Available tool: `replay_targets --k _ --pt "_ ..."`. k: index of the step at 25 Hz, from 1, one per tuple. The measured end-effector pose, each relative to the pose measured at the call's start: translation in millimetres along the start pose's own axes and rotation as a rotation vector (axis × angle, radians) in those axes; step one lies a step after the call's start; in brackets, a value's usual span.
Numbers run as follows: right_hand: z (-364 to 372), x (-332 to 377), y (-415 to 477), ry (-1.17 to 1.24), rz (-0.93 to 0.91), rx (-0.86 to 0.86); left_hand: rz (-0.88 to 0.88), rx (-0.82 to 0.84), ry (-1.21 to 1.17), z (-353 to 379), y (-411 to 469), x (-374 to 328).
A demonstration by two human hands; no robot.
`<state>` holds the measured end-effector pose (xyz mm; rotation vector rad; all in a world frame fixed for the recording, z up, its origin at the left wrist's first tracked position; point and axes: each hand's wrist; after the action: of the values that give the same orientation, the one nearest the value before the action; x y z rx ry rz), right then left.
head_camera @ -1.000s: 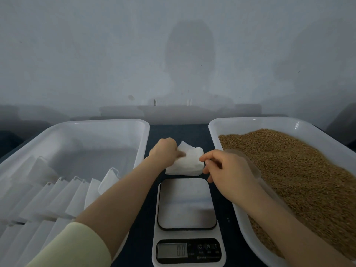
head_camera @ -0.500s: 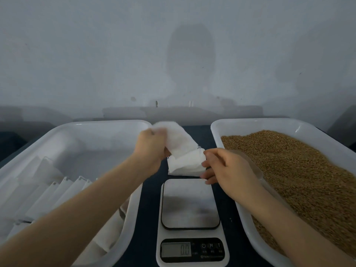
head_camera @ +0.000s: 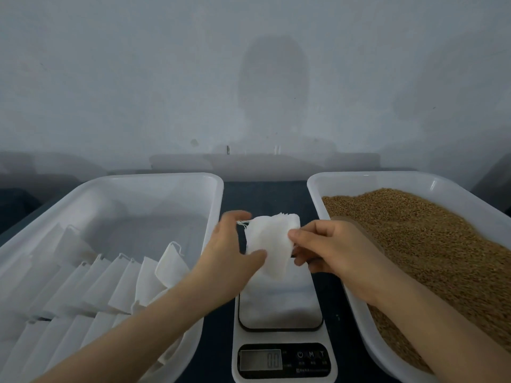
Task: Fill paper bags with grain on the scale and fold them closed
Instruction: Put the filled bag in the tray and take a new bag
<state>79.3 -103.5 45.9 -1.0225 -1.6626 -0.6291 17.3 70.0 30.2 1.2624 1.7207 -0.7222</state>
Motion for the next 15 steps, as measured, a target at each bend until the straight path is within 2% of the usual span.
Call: replay_targets --k 1,2,5,7,15 --pt "1 1 -1 -0.046 -0.001 0.006 0.103 0.000 0.101 0 -5 0" --pt "2 1 -2 -0.079 -0.003 0.014 0.137 0.037 0.091 0 -9 -2" --pt "3 0 -4 -0.165 -0.039 0.051 0.043 0.261 -0.272 4 -14 -1" --pt "4 -2 -4 -0.194 -0.060 0.054 -0.010 0.354 -0.370 8 -13 -2" --pt "8 -8 -1 -0.195 -0.068 0.066 -0.098 0.385 -0.469 11 -11 2"
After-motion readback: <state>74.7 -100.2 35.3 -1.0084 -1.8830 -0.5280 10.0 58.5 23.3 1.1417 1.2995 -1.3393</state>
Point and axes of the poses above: each hand's wrist, its own y-axis towards the middle knuckle, its own z-axis out of the palm, x = y × z, and after that the axes turned 7 degrees about -y, right-handed
